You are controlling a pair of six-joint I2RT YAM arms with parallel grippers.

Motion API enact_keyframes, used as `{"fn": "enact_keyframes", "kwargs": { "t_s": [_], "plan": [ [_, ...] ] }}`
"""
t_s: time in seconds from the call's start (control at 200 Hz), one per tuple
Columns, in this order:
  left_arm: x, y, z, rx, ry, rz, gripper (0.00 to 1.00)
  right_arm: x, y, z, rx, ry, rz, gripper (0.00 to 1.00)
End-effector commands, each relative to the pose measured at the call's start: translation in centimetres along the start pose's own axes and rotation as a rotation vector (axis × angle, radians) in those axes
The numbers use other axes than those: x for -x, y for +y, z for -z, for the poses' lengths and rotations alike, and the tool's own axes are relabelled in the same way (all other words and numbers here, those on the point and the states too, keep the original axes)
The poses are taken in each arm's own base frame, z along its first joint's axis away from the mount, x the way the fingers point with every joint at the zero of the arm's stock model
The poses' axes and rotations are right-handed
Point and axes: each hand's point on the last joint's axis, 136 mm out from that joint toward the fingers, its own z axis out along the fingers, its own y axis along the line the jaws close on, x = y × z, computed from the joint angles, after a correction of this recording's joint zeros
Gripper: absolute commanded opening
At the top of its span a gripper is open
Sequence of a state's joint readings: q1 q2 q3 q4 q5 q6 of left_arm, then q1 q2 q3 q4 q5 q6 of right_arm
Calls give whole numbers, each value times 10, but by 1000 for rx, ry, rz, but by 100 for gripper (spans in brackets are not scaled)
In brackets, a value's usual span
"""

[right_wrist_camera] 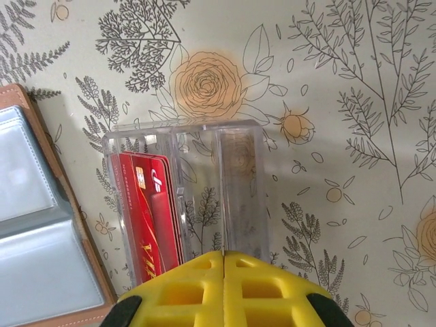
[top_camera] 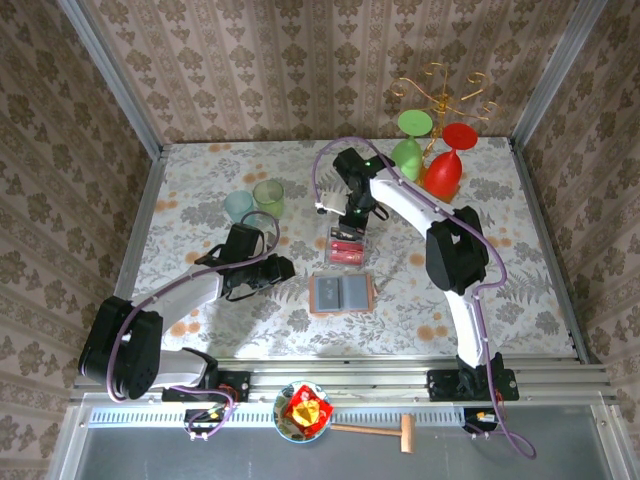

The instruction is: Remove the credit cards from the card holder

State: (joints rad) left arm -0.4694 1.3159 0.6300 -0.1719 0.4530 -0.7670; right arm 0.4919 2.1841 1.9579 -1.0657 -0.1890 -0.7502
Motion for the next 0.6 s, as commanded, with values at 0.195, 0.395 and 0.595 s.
{"fn": "enact_keyframes", "kwargs": {
  "t_s": [0.195,0.395,0.595],
  "plan": [
    [4,-2,-1,-10,-4,16,28,-2,13,-3,182,2,5,0],
    [4,-2,-1,-10,-6,17,28,-6,15,-7,237,31,18,0],
    [5,-2,0,-9,-8,17,28,-9,13,-11,234,49,55,0]
  ]
}}
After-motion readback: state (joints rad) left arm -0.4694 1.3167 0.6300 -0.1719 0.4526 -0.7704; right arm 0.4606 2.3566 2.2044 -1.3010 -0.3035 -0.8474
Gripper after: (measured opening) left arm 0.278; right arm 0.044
